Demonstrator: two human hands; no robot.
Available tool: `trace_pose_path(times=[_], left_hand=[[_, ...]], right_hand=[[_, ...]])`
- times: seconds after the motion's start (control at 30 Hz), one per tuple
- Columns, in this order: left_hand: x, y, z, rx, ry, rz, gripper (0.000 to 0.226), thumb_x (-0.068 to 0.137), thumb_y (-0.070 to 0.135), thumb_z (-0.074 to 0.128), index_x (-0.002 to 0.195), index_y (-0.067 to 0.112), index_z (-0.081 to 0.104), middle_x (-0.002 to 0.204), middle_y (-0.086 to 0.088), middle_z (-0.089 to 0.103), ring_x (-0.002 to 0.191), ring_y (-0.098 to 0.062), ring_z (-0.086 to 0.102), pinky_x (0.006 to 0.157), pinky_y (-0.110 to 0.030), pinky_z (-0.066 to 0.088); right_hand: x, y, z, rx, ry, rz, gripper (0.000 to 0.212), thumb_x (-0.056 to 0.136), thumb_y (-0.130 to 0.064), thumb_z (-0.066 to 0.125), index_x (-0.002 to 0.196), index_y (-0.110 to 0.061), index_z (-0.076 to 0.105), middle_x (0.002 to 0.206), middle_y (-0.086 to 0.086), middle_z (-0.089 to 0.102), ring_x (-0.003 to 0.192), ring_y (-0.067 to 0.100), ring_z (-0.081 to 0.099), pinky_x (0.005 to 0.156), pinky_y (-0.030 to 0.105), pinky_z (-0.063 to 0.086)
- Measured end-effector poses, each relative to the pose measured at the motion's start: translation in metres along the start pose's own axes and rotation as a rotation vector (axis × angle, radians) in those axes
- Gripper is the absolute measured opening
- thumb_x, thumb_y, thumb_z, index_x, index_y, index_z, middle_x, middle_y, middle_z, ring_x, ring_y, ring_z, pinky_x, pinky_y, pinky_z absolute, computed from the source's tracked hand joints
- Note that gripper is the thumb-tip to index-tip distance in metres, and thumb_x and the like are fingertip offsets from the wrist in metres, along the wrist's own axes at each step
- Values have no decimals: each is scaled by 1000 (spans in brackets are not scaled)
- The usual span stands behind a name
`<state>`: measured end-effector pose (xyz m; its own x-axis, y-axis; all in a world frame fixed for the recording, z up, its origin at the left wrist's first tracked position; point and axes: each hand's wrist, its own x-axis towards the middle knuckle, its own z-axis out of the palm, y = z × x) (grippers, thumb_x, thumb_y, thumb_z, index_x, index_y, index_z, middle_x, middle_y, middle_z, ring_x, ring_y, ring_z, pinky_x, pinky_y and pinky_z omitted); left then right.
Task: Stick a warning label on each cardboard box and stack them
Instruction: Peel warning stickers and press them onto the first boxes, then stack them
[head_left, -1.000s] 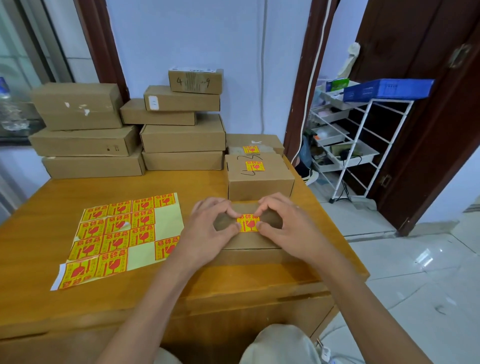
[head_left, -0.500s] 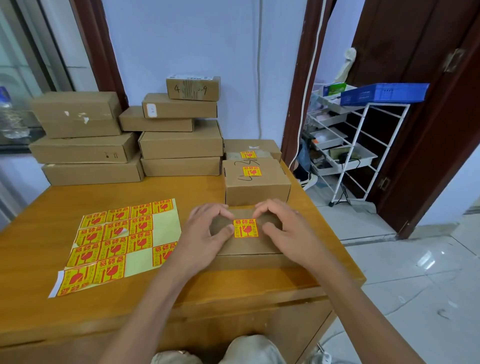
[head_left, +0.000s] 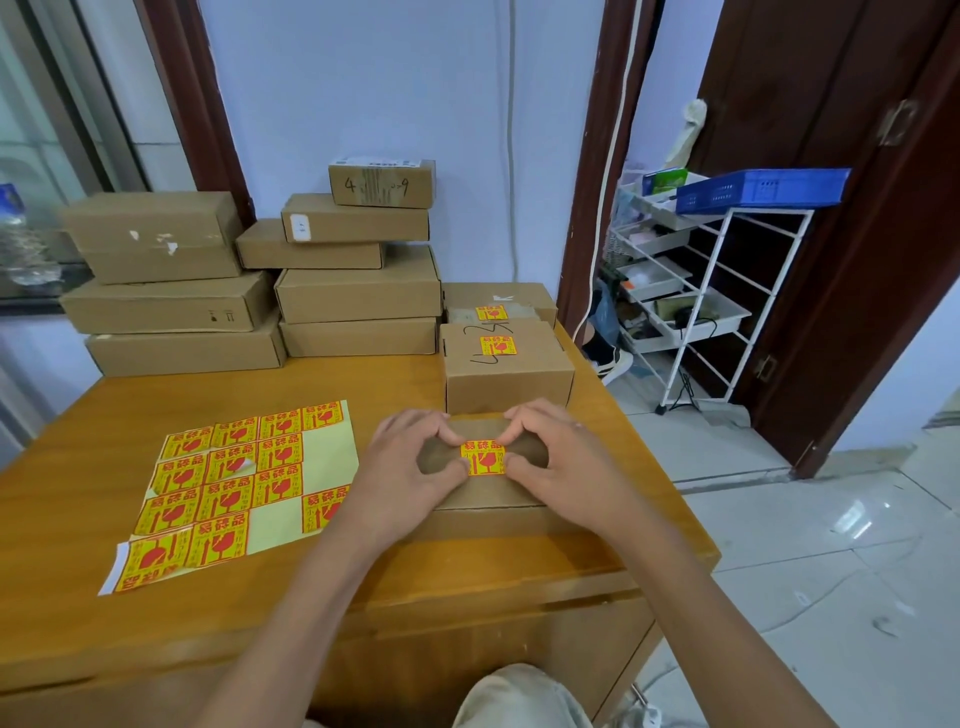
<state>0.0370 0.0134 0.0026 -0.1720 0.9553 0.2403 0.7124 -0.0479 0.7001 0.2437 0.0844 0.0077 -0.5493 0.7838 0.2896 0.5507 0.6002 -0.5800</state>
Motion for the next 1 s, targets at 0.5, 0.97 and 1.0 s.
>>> trace_pose_path(times=[0.5, 0.97, 1.0], left_hand=[[-1, -2, 1, -4, 2, 19, 25, 87, 39, 74, 103, 49, 59, 139, 19, 50, 136, -11, 34, 111, -45, 37], [-1, -1, 1, 3, -6, 14, 27, 87, 41, 73, 110, 42, 61, 137, 18, 51, 134, -10, 35, 106, -42, 40], [-1, -1, 1, 3, -6, 12, 26, 87, 41, 74, 110, 43, 61, 137, 18, 51, 134, -10, 36, 106, -42, 41]], right_hand=[[0, 3, 3, -17, 16, -17, 35, 80, -61, 49, 105, -38, 59, 122, -19, 57, 117, 8, 53, 93, 36, 44], [-2, 2, 2, 11, 19, -17, 14, 90, -36, 64, 104, -37, 62, 121, -19, 59, 118, 8, 54, 99, 39, 46], [-2, 2, 1, 8, 18, -17, 14, 91, -35, 65, 104, -35, 62, 120, -19, 59, 118, 8, 54, 104, 40, 44]])
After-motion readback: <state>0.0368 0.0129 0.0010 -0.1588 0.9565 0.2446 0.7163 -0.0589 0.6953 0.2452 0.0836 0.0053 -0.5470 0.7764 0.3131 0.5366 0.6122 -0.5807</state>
